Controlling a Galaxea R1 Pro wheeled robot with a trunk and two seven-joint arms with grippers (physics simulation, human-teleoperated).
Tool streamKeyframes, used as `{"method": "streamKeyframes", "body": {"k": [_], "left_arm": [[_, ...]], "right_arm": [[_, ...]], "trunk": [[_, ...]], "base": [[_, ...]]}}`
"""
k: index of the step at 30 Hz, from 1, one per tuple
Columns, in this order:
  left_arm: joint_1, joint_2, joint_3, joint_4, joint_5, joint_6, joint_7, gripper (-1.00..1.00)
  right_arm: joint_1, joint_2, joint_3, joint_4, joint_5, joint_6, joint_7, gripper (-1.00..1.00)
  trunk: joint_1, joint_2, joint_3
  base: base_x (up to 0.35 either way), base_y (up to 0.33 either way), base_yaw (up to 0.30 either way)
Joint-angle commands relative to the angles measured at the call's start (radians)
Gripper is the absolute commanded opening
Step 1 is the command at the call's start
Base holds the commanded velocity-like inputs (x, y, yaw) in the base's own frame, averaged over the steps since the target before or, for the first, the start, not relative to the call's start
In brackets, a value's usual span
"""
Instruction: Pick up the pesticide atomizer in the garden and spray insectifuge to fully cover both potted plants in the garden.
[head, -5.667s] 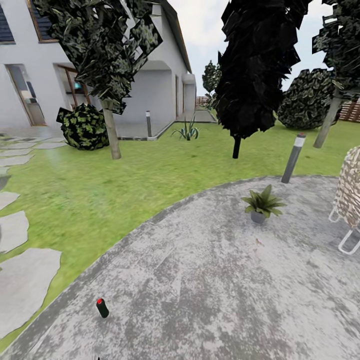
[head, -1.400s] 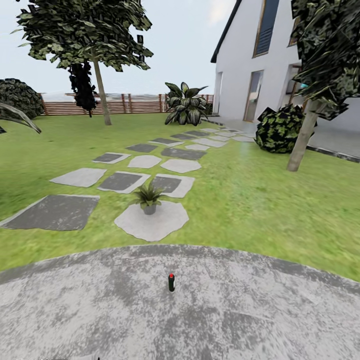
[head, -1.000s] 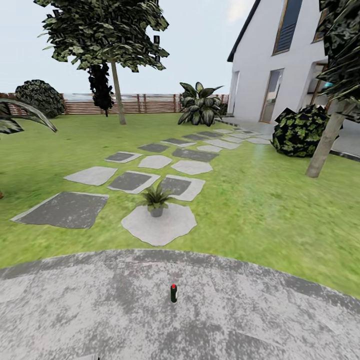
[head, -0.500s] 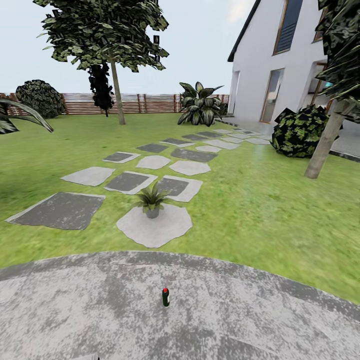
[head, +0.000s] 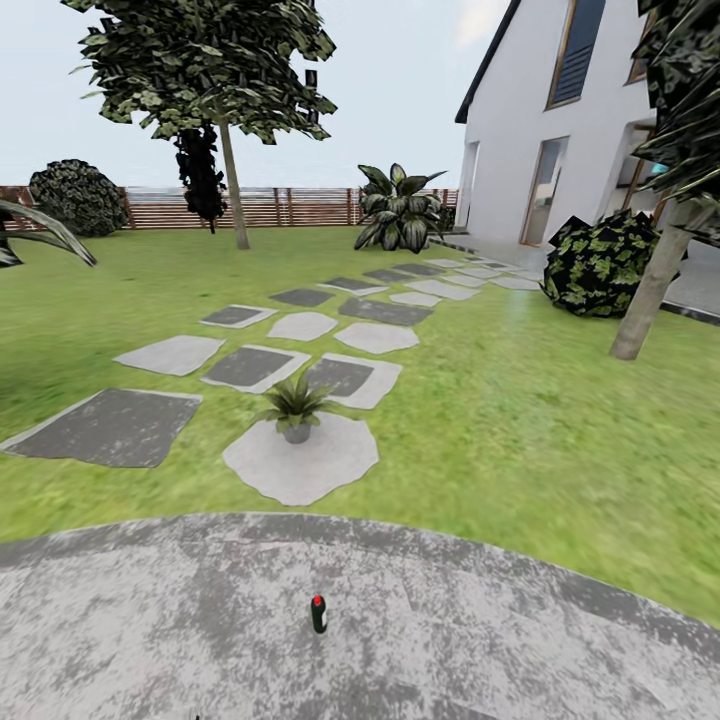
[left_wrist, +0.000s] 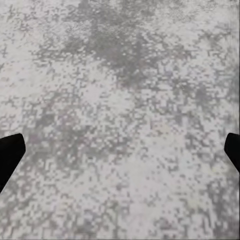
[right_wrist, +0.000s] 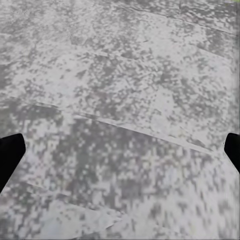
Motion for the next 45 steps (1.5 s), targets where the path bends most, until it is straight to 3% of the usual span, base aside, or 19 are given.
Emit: {"method": "streamKeyframes", "body": {"k": [1,13,15,18,20,22,24,29,34,45], "left_arm": [[0.000,0.000,-0.003,0.001,0.010,-0.003,0.000,1.00],[-0.006,0.003,-0.008,-0.001,-0.002,0.009,-0.009,1.00],[-0.015,0.004,-0.013,-0.010,-0.012,0.017,-0.013,1.00],[-0.106,0.004,-0.014,-0.025,-0.082,0.057,-0.026,1.00],[-0.208,0.004,-0.014,-0.029,-0.155,0.163,-0.063,1.00],[-0.288,0.002,-0.014,-0.035,-0.197,0.247,-0.119,1.00],[-0.311,0.003,-0.014,-0.036,-0.206,0.267,-0.135,1.00],[-0.327,0.001,-0.018,-0.047,-0.215,0.273,-0.146,1.00],[-0.324,0.003,-0.034,-0.051,-0.249,0.273,-0.144,1.00],[-0.314,0.008,-0.043,-0.049,-0.261,0.272,-0.142,1.00]], "right_arm": [[0.000,0.000,0.000,0.001,0.000,-0.003,0.000,1.00],[-0.001,-0.003,-0.005,-0.007,-0.004,-0.001,-0.006,1.00],[-0.008,-0.005,-0.007,-0.048,-0.006,0.001,-0.007,1.00],[-0.050,-0.006,-0.007,-0.125,-0.005,0.006,-0.006,1.00],[-0.132,-0.006,-0.007,-0.146,-0.006,0.023,-0.007,1.00],[-0.232,-0.008,-0.008,-0.152,-0.006,0.093,-0.007,1.00],[-0.260,-0.011,-0.009,-0.154,-0.007,0.127,-0.007,1.00],[-0.280,-0.013,-0.010,-0.155,-0.006,0.146,-0.003,1.00],[-0.284,-0.014,-0.006,-0.150,-0.002,0.148,0.003,1.00],[-0.285,-0.010,-0.004,-0.094,-0.001,0.147,-0.005,1.00]], "trunk": [[0.000,0.000,-0.001],[0.000,0.000,-0.001],[0.000,0.000,-0.001],[0.000,0.000,-0.001],[0.000,0.000,-0.001],[0.000,0.000,-0.001],[0.000,0.000,-0.001],[0.000,0.000,-0.001],[0.000,0.000,-0.001],[0.000,0.000,-0.001]], "base": [[0.237,-0.164,0.000],[0.080,-0.050,0.000],[0.003,-0.002,0.000],[0.000,0.000,0.000],[0.000,0.000,0.000],[0.000,0.000,0.000],[0.000,0.000,0.000],[0.000,0.000,0.000],[0.018,0.000,0.000],[0.117,0.000,-0.044]]}}
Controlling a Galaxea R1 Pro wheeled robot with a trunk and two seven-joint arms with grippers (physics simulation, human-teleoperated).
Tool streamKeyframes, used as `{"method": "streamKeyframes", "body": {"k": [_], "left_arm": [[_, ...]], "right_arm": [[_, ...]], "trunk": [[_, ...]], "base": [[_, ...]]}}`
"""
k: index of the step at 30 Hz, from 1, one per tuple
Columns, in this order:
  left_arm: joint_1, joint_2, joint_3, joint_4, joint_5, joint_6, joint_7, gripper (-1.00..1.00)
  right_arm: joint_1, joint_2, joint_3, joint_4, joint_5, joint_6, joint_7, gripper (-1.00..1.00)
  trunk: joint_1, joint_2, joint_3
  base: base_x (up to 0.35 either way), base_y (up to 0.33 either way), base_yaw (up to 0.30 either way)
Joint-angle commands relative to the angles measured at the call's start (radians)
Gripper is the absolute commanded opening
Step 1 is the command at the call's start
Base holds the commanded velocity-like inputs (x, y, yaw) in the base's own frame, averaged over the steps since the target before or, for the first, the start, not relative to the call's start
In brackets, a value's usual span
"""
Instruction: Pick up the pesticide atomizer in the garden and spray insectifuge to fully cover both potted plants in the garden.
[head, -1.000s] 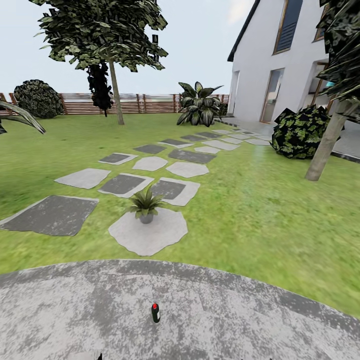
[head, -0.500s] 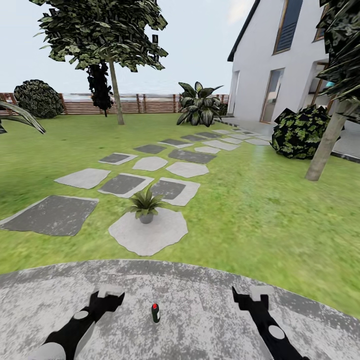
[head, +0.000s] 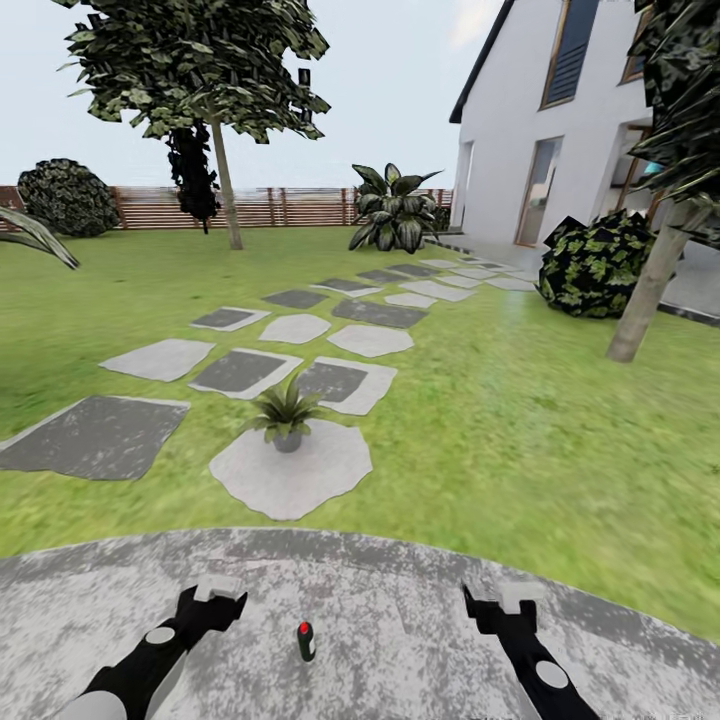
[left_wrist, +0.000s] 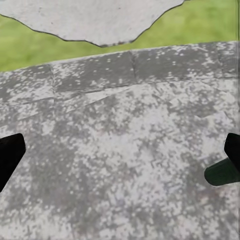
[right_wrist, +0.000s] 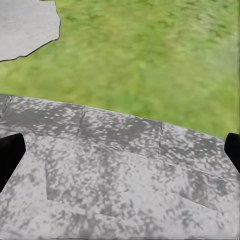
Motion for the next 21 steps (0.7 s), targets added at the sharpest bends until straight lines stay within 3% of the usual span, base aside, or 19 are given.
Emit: {"method": "streamKeyframes", "body": {"k": [1,7,21], "left_arm": [[0.000,0.001,0.006,0.000,-0.010,-0.004,-0.005,1.00],[0.000,0.002,0.012,0.004,-0.003,-0.004,-0.009,1.00],[-0.001,0.005,0.020,0.008,0.005,-0.002,-0.010,1.00]], "right_arm": [[-0.001,0.000,-0.001,0.002,0.000,-0.003,-0.001,1.00],[-0.001,-0.004,-0.004,0.005,-0.001,-0.004,-0.001,1.00],[-0.001,-0.005,-0.007,0.004,-0.001,-0.004,-0.002,1.00]], "trunk": [[0.000,0.000,-0.001],[0.011,-0.021,-0.010],[0.065,-0.119,-0.057]], "base": [[0.009,0.000,-0.228],[0.002,0.000,-0.178],[0.000,0.000,-0.008]]}}
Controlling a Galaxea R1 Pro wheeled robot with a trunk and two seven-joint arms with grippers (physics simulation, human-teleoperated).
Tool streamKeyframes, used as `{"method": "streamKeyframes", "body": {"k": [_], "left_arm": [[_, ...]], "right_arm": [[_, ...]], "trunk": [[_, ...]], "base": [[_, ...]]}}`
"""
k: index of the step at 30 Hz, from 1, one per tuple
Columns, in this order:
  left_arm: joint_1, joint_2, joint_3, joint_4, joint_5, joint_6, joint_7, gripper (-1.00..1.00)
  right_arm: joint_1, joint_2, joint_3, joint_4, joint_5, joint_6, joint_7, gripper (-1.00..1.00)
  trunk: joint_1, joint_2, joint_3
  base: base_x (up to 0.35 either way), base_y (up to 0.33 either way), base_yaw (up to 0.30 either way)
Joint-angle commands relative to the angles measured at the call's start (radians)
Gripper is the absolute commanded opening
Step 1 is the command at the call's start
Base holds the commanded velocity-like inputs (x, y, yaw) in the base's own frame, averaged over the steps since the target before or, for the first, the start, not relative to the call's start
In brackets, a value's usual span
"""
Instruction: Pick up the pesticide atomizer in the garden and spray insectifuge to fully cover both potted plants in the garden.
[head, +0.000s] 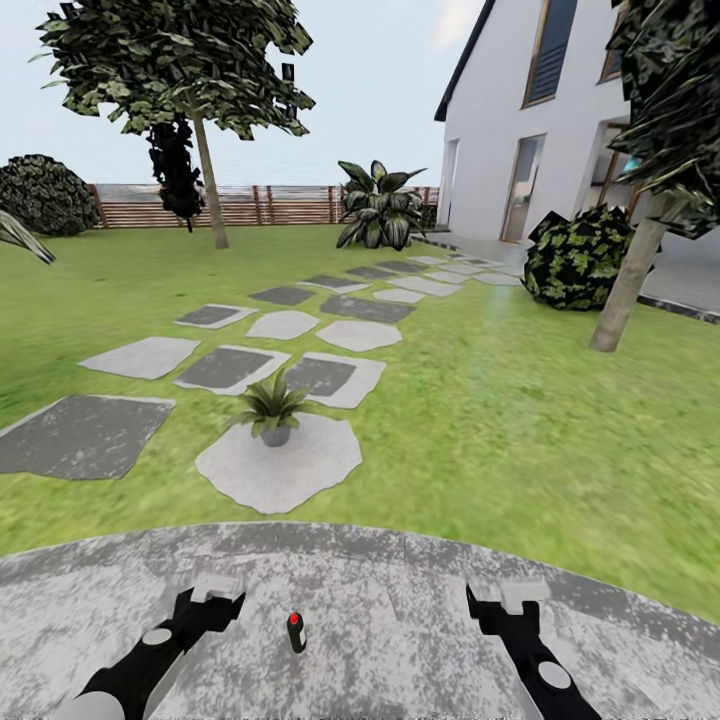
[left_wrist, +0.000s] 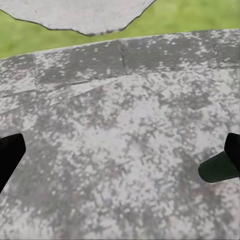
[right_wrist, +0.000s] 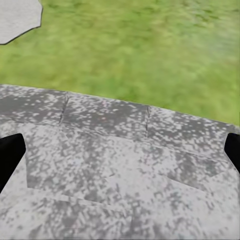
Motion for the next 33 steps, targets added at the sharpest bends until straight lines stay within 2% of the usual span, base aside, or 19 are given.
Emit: {"method": "streamKeyframes", "body": {"k": [1,6,12,27,33], "left_arm": [[-0.001,0.000,0.008,0.002,-0.010,-0.004,-0.005,1.00],[-0.001,-0.006,0.006,0.005,-0.010,-0.008,-0.005,1.00],[0.000,-0.008,0.007,0.006,-0.010,-0.010,-0.004,1.00],[-0.015,-0.020,0.005,-0.013,-0.001,-0.027,-0.005,1.00],[-0.015,-0.034,0.007,-0.008,-0.002,-0.028,-0.004,1.00]], "right_arm": [[-0.001,0.000,-0.001,0.001,0.000,-0.003,-0.001,1.00],[-0.001,-0.001,-0.001,0.001,0.000,-0.003,-0.001,1.00],[-0.001,-0.018,-0.001,0.001,0.000,-0.003,-0.001,1.00],[-0.001,-0.020,0.002,0.002,0.000,-0.003,0.002,1.00],[-0.001,-0.020,0.001,0.001,0.000,-0.003,0.001,1.00]], "trunk": [[0.004,-0.008,-0.005],[0.023,-0.043,-0.028],[0.026,-0.044,-0.061],[0.032,-0.048,-0.122],[0.035,-0.049,-0.145]], "base": [[0.000,0.000,0.000],[0.000,0.000,0.000],[0.000,0.000,0.000],[0.000,0.000,-0.002],[0.000,0.000,-0.189]]}}
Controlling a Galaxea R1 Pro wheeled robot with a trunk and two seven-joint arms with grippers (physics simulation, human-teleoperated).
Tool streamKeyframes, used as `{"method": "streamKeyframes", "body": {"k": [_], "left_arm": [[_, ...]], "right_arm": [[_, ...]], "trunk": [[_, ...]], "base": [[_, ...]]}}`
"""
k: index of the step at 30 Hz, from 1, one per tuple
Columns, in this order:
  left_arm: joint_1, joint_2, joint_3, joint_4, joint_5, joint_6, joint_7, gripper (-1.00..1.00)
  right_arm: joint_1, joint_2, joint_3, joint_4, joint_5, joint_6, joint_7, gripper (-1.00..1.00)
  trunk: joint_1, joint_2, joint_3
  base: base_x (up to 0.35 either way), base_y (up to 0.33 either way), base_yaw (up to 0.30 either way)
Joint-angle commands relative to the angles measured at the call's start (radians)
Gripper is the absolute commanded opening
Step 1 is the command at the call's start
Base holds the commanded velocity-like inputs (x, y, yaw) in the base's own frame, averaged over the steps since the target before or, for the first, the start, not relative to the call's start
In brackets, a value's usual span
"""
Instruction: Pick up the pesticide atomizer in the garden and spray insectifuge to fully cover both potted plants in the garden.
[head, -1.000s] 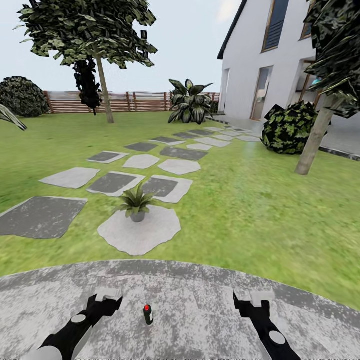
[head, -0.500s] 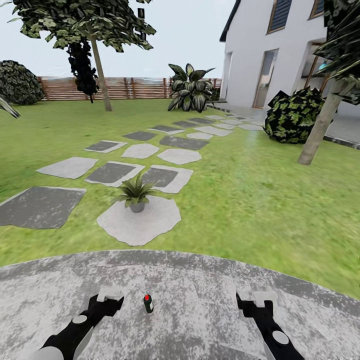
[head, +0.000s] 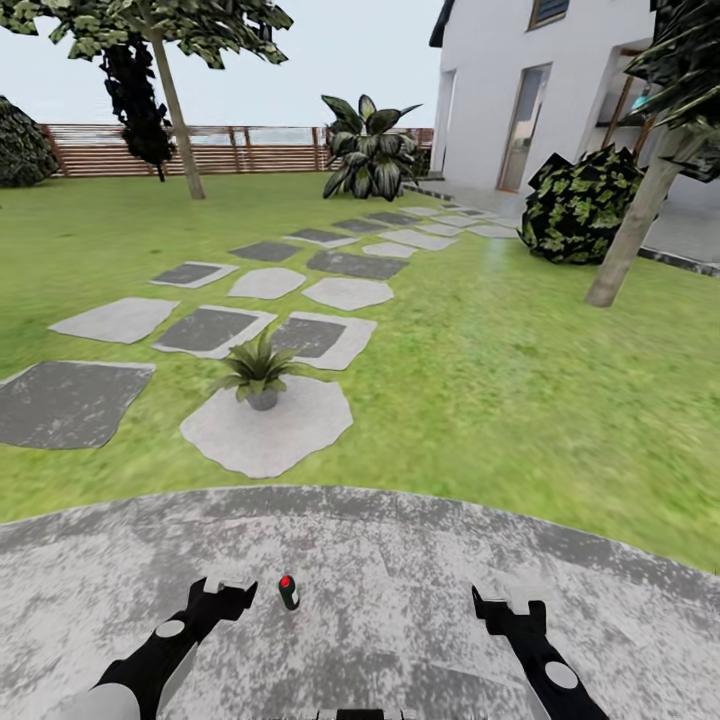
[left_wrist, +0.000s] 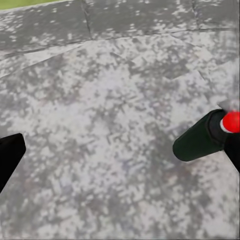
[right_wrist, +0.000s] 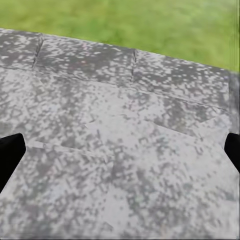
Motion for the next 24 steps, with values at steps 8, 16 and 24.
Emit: {"method": "streamKeyframes", "body": {"k": [8,16,24], "left_arm": [[0.005,-0.003,0.010,0.007,-0.009,-0.008,0.002,1.00],[0.013,0.000,0.009,0.005,-0.008,-0.009,0.008,1.00],[0.014,0.000,0.019,0.004,-0.006,-0.009,0.010,1.00]], "right_arm": [[-0.001,0.000,-0.001,0.001,0.000,-0.003,-0.001,1.00],[-0.001,0.000,-0.001,0.001,0.000,-0.003,-0.001,1.00],[-0.001,0.000,0.000,0.000,0.000,-0.004,0.001,1.00]], "trunk": [[0.003,-0.002,-0.031],[0.007,-0.004,-0.061],[0.007,-0.004,-0.061]], "base": [[0.000,0.000,-0.274],[0.000,0.000,-0.067],[0.000,0.000,-0.002]]}}
